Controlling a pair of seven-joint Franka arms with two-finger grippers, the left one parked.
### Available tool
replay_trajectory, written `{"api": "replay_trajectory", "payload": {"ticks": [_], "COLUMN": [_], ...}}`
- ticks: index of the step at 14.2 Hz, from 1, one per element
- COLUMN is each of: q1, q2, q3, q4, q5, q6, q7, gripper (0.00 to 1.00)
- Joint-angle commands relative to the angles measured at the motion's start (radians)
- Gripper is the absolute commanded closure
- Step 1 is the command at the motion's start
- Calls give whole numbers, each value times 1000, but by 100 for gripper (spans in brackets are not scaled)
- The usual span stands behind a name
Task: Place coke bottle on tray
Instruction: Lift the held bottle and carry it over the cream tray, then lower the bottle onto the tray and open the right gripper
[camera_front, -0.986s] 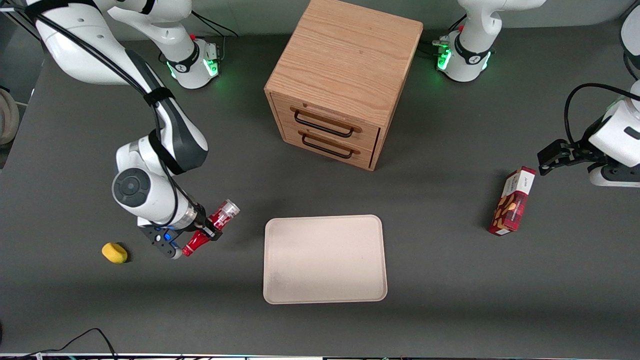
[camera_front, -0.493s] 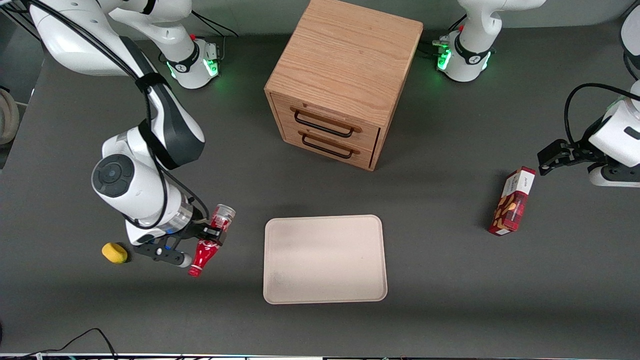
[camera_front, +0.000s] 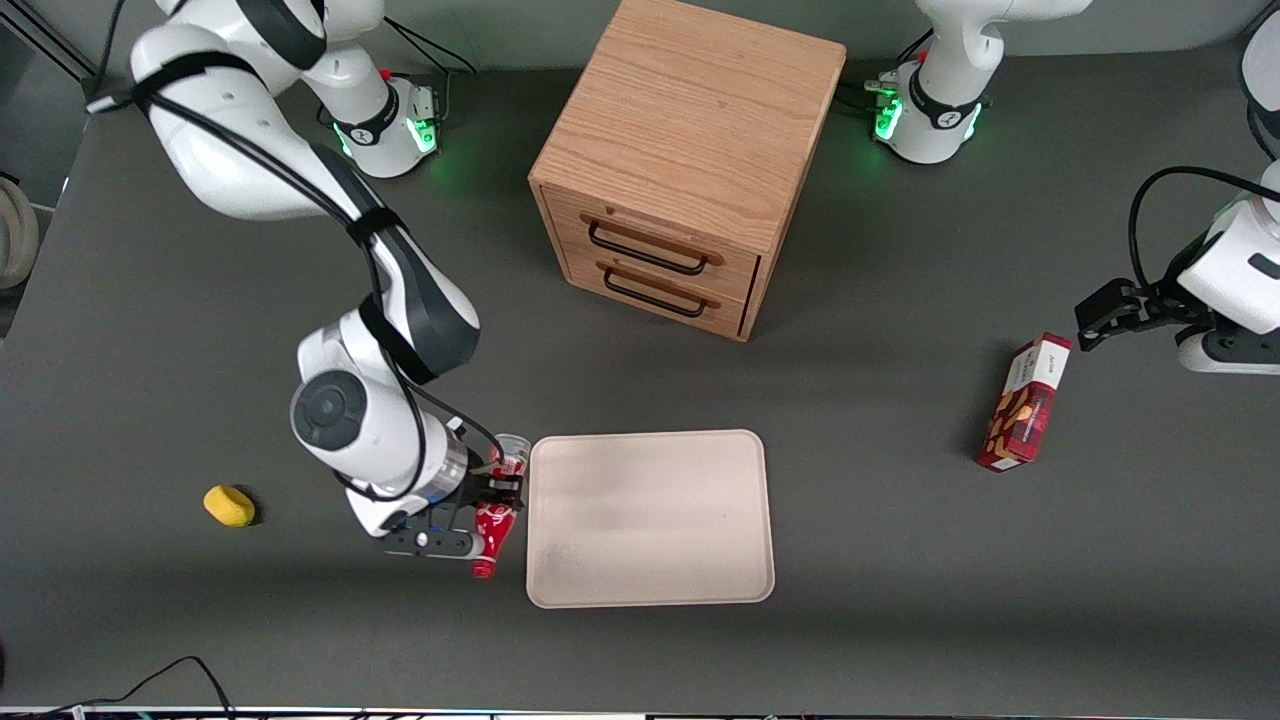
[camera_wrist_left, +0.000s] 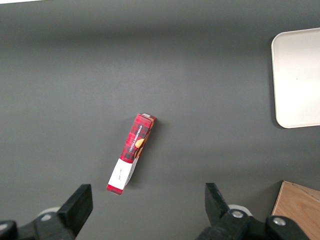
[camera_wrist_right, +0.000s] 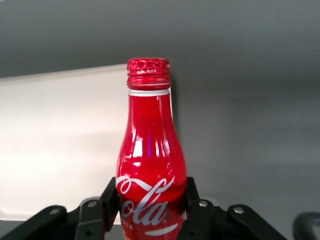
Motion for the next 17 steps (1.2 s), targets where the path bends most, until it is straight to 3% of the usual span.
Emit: {"api": "replay_trajectory", "payload": {"ticks": [1,4,17], "q1": [40,58,86], "q2": [98,115,206], "q3": [-3,-21,-60], "q4": [99,102,99], "q5": [-3,72,75], "q6": [-33,-27,85], "q7": [-95,-94,-105], "gripper": [100,100,100]}}
